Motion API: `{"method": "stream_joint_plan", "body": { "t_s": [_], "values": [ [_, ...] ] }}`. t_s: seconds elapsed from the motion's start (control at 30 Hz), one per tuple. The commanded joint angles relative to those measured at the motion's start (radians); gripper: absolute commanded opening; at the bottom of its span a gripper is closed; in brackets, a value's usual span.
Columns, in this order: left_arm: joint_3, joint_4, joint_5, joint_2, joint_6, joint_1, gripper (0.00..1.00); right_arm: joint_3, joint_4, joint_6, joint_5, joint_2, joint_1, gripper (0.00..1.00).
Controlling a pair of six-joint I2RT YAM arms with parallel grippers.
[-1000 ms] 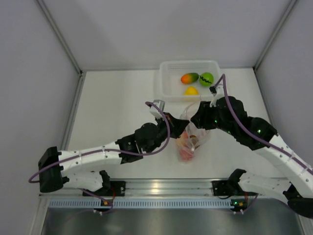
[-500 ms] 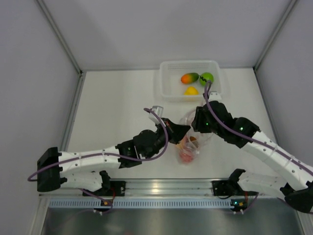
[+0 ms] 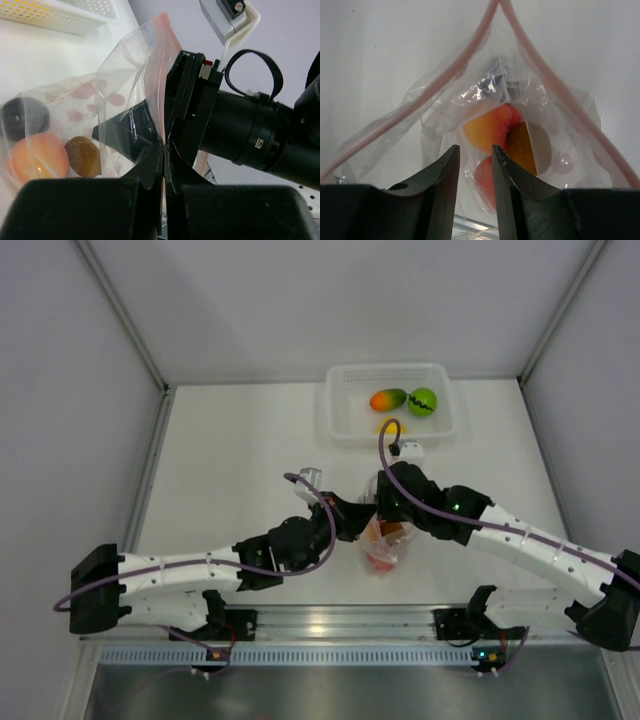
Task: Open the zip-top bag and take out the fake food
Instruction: Pick up the fake fruit from the zipper food storage bag.
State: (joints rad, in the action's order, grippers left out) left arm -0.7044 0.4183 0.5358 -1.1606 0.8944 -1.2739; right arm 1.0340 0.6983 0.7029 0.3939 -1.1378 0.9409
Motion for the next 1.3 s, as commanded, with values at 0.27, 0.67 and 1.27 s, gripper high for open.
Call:
{"method": "stream_joint_plan", "body": {
  "t_s": [0.27, 0.67, 1.27],
  "values": [
    [0.025, 0.06, 0.151, 0.056, 0.103, 0.001, 0.0, -0.111, -0.091, 0.136, 0.175, 0.049, 0.15, 0.29],
    [0.023, 0.099, 0.058, 0.056, 0.121, -0.007, 0.0, -0.095, -0.057, 0.066, 0.031, -0.062, 0.069, 0.3],
    [0.083, 0.103, 0.073, 0.036, 0.083, -0.019, 0.0, -0.183, -0.105, -0.066, 0.031, -0.076, -0.056, 0.32]
  ]
}}
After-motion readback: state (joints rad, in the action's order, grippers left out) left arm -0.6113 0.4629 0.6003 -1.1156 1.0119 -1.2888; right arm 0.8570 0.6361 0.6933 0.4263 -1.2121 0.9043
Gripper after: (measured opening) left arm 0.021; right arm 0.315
